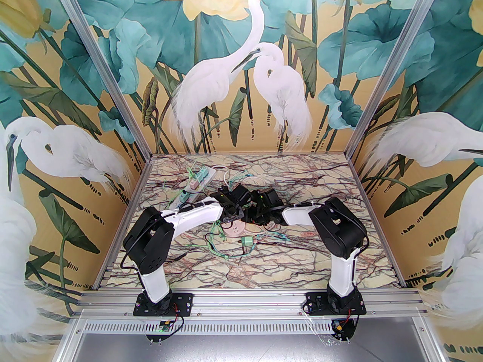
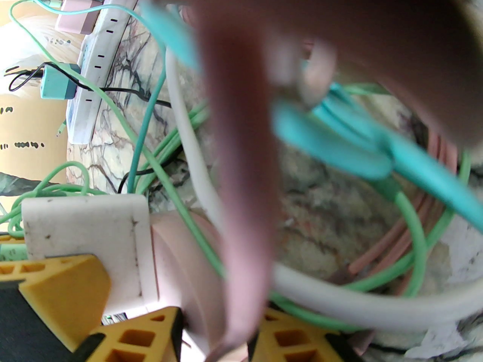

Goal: Pull the plug off the socket

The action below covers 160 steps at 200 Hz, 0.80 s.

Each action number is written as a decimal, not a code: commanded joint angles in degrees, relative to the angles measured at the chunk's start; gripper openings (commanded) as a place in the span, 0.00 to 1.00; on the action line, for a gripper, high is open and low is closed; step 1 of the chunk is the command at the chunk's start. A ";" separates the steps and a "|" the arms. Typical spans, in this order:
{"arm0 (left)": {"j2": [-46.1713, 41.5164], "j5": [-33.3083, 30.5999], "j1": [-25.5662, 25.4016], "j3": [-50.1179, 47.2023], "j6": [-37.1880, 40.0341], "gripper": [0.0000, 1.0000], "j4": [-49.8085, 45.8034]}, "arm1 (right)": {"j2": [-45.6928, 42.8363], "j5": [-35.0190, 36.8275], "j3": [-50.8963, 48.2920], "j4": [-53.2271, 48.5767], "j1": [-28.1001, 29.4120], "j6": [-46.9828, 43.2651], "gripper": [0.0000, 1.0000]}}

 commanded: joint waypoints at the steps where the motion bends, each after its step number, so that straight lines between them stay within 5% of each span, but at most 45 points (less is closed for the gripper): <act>1: 0.80 2.55 -0.09 0.70 -0.09 0.26 -0.57 | 3.25 5.31 -0.99 -7.20 0.66 -1.41 0.36; 71: -3.51 9.01 1.52 -2.92 -1.60 0.26 5.91 | 4.51 9.68 -0.51 -10.67 2.03 -1.72 0.33; 160: 3.53 1.49 -2.39 7.63 1.38 0.26 -5.68 | 5.13 11.20 -0.33 -11.53 1.97 -1.48 0.28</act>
